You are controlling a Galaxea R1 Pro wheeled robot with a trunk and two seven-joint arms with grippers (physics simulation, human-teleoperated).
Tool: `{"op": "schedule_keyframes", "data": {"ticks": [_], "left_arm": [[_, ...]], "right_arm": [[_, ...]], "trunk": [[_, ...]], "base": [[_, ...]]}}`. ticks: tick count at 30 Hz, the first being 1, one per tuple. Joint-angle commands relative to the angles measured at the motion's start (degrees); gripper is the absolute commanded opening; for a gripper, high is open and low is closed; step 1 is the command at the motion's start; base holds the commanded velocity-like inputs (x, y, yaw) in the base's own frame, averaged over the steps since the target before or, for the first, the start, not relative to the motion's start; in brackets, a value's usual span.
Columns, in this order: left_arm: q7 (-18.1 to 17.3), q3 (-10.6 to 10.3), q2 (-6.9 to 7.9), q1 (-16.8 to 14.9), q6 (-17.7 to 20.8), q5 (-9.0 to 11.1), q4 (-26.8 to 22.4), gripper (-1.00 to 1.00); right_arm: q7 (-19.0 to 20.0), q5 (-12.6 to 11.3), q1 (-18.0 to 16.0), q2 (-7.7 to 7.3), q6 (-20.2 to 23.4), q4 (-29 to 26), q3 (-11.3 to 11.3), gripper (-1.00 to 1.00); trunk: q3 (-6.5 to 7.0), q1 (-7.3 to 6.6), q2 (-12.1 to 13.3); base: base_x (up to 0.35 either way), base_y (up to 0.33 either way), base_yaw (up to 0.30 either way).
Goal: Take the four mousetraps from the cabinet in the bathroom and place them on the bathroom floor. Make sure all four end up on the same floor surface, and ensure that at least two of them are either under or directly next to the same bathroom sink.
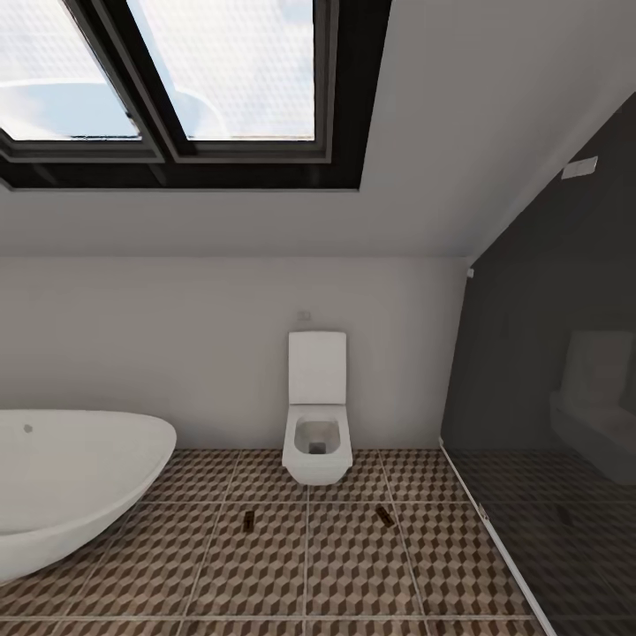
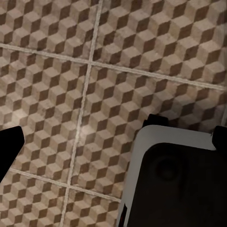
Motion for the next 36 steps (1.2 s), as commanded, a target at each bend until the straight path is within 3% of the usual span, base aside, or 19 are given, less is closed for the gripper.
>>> {"op": "schedule_keyframes", "data": {"ticks": [1,36], "left_arm": [[0.19,-0.44,-0.06,-0.02,-0.12,0.47,-0.10,1.00],[0.19,-0.37,-0.41,-0.06,-0.13,0.58,-0.45,1.00]], "right_arm": [[-0.05,0.48,-0.07,0.03,-0.32,0.17,-0.49,1.00],[-0.04,0.46,-0.07,0.65,-0.31,0.16,-0.44,1.00]], "trunk": [[-0.09,0.01,-0.07],[-0.09,0.01,-0.07]], "base": [[0.000,0.000,0.000],[0.000,0.000,0.000]]}}
